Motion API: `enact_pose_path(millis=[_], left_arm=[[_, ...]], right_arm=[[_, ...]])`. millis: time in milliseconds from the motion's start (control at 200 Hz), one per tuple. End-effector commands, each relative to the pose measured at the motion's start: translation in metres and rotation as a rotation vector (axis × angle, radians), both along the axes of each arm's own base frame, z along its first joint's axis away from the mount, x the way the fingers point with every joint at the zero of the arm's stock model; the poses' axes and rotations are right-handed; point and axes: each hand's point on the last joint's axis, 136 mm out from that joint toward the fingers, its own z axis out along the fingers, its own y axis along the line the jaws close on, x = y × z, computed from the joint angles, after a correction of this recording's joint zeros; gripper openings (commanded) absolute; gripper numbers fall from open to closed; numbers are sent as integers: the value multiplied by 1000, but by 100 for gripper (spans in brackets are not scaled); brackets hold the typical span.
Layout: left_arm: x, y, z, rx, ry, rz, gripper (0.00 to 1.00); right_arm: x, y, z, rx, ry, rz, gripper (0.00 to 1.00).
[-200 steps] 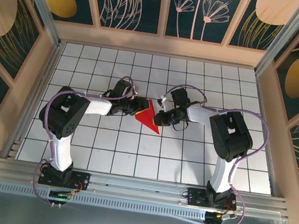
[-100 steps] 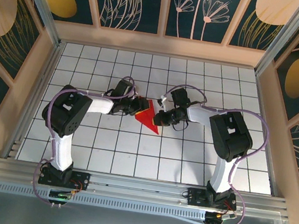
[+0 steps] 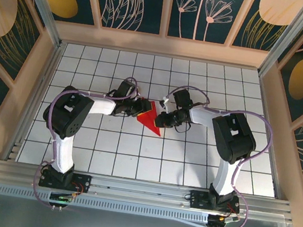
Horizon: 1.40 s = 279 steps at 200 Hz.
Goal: Fold a paper plane with a square sheet of paper (fold left side to right side)
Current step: Fourth fold the wing at the center of the table.
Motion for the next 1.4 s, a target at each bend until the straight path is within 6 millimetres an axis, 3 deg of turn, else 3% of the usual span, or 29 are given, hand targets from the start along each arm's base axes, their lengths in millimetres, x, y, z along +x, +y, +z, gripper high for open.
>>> enact_pose_path(millis=[0, 265, 440, 621, 1171, 1391], left_arm=[[-6, 5, -21, 57, 45, -6, 47], [-6, 5, -21, 60, 47, -5, 47], [-6, 5, -21, 59, 45, -5, 47], [-5, 5, -19, 57, 41, -6, 47], [-4, 5, -18, 57, 39, -4, 47], [-4, 5, -18, 59, 38, -3, 47]], right_arm=[[1, 3, 5, 20, 9, 4, 16], [5, 3, 20, 41, -24, -2, 27], [14, -2, 42, 85, -59, -24, 35], [26, -8, 58, 165, -56, -44, 37], [27, 11, 37, 195, 10, -21, 36], [27, 10, 27, 170, 20, -31, 32]])
